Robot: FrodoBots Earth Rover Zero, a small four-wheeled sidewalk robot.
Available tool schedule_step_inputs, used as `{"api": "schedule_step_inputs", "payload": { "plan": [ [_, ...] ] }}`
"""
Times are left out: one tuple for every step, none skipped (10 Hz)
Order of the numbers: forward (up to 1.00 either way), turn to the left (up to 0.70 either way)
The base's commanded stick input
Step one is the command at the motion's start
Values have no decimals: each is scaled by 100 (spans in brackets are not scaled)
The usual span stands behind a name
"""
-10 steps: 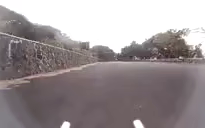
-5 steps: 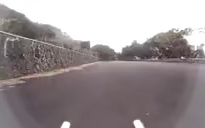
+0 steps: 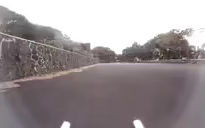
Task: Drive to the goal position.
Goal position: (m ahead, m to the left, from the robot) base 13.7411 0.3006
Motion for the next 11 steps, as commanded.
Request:
{"api": "schedule_step_inputs", "payload": {
  "plan": [
    [50, 0],
    [50, 0],
    [50, 0],
    [50, 0],
    [50, 0],
    [50, 0],
    [50, 0],
    [50, 0],
    [50, 0],
    [50, 0],
    [50, 0]
  ]
}}
